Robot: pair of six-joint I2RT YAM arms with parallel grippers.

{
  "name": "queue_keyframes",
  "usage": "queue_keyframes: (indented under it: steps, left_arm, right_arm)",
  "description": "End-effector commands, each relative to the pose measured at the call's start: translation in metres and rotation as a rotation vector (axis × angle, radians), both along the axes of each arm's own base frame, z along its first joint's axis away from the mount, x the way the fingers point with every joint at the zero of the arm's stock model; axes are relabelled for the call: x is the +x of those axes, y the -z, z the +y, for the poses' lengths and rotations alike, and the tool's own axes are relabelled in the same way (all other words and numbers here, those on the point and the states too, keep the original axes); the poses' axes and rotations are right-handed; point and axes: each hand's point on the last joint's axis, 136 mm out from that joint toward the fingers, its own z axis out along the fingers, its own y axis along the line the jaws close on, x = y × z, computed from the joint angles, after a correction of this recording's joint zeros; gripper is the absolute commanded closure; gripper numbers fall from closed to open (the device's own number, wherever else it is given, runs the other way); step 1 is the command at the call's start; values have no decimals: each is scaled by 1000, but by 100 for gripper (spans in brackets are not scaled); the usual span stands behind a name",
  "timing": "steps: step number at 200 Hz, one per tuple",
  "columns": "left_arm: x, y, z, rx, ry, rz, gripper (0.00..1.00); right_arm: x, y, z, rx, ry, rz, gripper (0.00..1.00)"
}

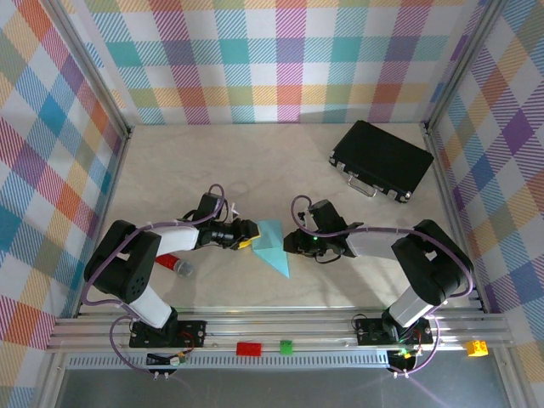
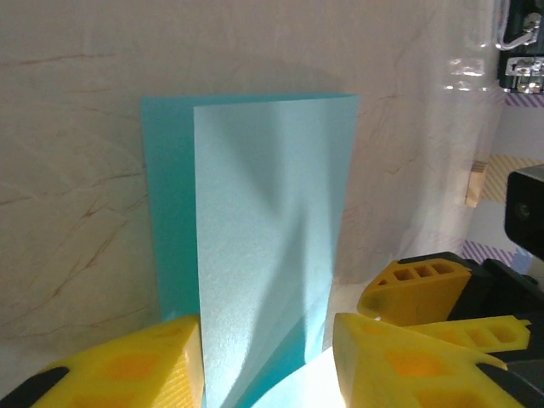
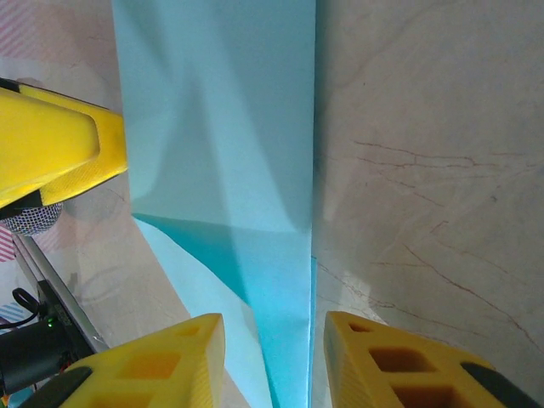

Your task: Fold a paper plane with a square sheet of paper (pick it up from the middle)

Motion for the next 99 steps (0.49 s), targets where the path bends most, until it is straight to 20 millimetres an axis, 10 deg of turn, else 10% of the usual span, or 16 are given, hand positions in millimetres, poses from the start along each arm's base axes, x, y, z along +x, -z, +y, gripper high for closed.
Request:
queue_keyframes:
  steps: [1, 99]
  left_arm:
    - [-1, -2, -3, -51, 6, 6, 58]
    - [1, -12, -18, -139, 74, 6, 60]
  right_arm:
    - [-5, 7, -1, -5, -4, 5, 63]
    - [-5, 13, -3, -20, -2, 4, 65]
